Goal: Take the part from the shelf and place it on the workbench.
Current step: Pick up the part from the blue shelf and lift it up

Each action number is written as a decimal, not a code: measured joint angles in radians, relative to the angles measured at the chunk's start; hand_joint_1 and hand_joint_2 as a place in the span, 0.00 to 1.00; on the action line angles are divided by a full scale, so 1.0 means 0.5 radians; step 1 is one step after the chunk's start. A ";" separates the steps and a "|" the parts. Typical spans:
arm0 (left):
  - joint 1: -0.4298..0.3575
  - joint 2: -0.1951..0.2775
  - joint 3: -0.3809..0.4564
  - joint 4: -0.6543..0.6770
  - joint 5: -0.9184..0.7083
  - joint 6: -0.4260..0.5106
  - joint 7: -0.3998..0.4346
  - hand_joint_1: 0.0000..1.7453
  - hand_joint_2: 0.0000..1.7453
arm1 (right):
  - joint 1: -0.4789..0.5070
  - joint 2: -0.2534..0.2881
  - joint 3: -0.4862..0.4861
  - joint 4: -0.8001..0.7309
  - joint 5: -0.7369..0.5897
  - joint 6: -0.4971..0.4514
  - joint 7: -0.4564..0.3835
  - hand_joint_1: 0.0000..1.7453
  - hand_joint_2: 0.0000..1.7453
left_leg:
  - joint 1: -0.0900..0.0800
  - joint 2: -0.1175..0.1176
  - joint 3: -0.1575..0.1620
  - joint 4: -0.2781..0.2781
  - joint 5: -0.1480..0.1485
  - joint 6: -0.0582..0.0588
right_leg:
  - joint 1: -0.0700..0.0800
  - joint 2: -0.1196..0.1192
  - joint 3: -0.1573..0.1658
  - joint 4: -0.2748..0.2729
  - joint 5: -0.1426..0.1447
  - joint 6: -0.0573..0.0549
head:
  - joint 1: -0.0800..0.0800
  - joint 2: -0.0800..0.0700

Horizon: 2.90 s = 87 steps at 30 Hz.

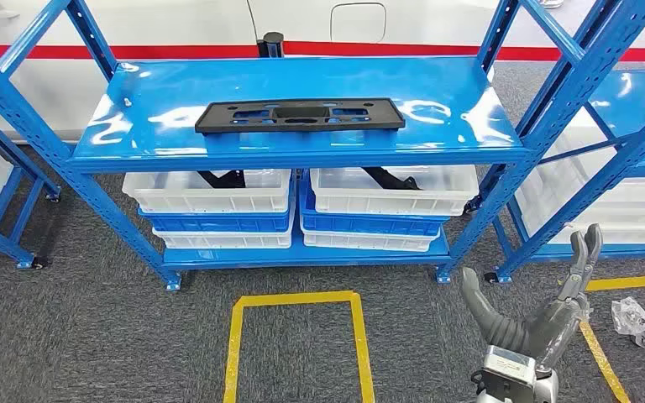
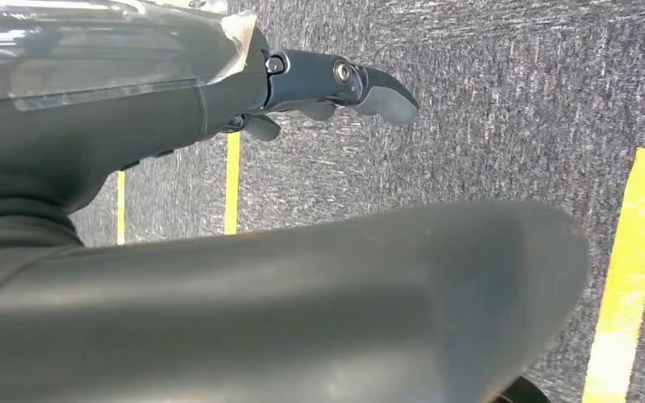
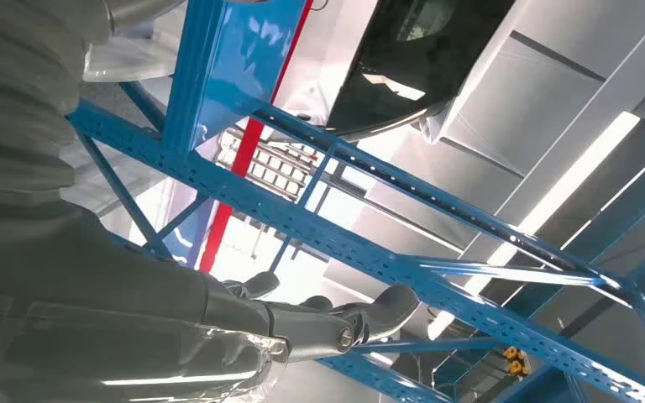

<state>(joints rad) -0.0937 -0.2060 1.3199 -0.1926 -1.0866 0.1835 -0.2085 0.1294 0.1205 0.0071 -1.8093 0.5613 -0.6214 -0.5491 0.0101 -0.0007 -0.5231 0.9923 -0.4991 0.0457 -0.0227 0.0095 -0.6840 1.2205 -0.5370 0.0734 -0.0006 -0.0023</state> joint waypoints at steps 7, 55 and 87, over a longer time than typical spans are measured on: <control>-0.008 -0.008 0.000 -0.001 0.011 0.008 -0.004 0.00 0.00 | -0.003 0.004 -0.003 0.005 0.005 0.011 0.025 0.00 1.00 | -0.010 -0.002 0.051 0.001 -0.079 -0.062 | -0.008 -0.015 0.186 -0.399 0.149 -0.042 | -0.004 0.000; -0.013 -0.046 0.000 -0.002 0.016 0.033 0.002 0.00 0.00 | 0.028 0.028 -0.031 -0.001 0.114 -0.017 0.060 0.00 1.00 | -0.015 -0.009 -0.090 0.046 0.045 0.004 | 0.024 0.005 0.427 -0.370 -0.049 -0.041 | -0.015 0.000; -0.011 -0.057 -0.007 -0.002 -0.015 0.135 0.011 0.00 0.00 | -0.001 0.075 -0.047 0.093 0.639 -0.064 0.232 0.00 1.00 | -0.034 -0.013 -0.184 0.082 0.112 -0.054 | 0.032 -0.016 0.365 -0.428 -0.006 -0.131 | -0.017 0.000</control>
<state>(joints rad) -0.0990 -0.2347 1.3165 -0.1938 -1.0944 0.2509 -0.2029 0.1290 0.1580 -0.0164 -1.7629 0.8807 -0.6537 -0.4330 -0.0071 -0.0070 -0.6152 1.0331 -0.4431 0.0187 -0.0067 0.0017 -0.5017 1.0064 -0.5400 0.0081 -0.0091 -0.0023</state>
